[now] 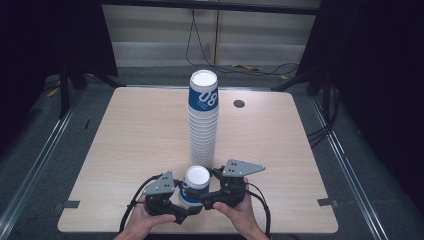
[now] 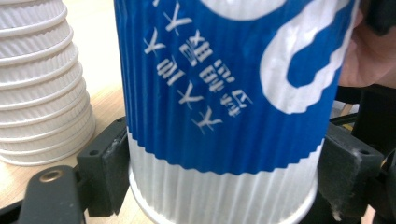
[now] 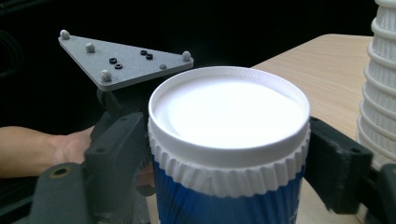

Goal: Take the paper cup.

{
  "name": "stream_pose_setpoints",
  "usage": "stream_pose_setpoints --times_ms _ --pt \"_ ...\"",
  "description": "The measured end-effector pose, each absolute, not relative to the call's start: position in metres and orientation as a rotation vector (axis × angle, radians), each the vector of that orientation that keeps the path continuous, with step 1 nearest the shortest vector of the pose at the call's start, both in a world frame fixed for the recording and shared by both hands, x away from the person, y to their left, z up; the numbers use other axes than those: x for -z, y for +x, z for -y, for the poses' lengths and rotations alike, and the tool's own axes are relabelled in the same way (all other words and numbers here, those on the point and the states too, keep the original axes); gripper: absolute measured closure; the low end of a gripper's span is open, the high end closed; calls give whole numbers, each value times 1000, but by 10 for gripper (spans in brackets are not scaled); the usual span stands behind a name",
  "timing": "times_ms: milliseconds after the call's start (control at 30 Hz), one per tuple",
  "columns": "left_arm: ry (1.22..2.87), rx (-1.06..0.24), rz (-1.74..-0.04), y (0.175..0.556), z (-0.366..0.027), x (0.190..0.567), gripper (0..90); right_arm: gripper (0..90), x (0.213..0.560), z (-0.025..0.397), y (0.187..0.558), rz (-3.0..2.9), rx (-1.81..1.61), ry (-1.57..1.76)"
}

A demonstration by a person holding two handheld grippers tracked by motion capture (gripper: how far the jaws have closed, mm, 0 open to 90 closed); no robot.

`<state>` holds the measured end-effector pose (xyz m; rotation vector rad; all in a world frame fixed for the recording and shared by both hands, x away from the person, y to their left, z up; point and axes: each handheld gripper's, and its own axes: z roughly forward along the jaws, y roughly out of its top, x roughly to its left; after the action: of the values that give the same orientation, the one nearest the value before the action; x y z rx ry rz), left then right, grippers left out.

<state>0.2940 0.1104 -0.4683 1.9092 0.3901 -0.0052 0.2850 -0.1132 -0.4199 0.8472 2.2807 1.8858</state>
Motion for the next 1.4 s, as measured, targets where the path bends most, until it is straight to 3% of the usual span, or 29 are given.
stream_pose_setpoints --times_ms 167,1400 --pt "1927 18 -397 295 -110 469 171 141 420 116 286 -2269 -1884 879" --pt "2094 -19 -477 307 -141 455 176 149 427 132 289 -2399 -1749 867"
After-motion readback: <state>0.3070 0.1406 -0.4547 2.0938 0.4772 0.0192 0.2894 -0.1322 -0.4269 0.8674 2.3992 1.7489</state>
